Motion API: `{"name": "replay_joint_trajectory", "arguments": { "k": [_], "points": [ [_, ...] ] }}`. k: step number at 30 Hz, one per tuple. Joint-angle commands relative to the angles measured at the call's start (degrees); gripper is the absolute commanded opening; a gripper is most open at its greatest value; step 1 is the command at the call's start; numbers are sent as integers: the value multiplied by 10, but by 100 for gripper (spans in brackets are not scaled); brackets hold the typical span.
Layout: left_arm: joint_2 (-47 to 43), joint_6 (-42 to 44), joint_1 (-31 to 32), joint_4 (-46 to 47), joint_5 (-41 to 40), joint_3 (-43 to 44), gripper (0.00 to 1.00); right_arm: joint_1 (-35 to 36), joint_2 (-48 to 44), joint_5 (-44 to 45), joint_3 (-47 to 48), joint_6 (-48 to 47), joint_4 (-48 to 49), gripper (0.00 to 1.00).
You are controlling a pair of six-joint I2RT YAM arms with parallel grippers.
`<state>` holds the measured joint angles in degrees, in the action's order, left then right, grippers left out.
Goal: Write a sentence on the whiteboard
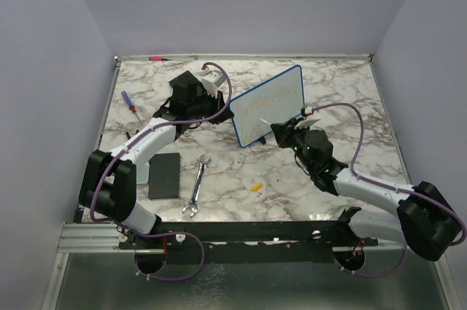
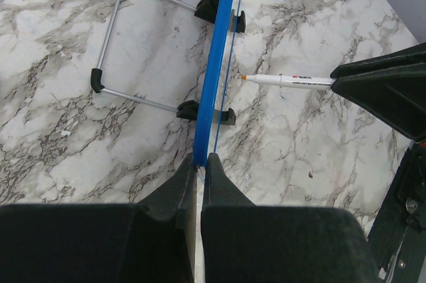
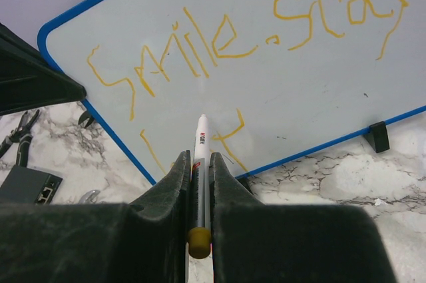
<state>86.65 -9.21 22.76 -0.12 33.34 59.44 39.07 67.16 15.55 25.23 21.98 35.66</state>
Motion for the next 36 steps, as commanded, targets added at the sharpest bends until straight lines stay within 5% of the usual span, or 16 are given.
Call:
{"name": "replay_joint_trajectory", "arguments": {
  "k": [1,36],
  "points": [
    [-7,3,10,-28,2,1,0,5,12,-5,11,-8,1,1],
    [-7,3,11,-28,1,1,0,5,67,4,-8,3,15,1]
  ]
}}
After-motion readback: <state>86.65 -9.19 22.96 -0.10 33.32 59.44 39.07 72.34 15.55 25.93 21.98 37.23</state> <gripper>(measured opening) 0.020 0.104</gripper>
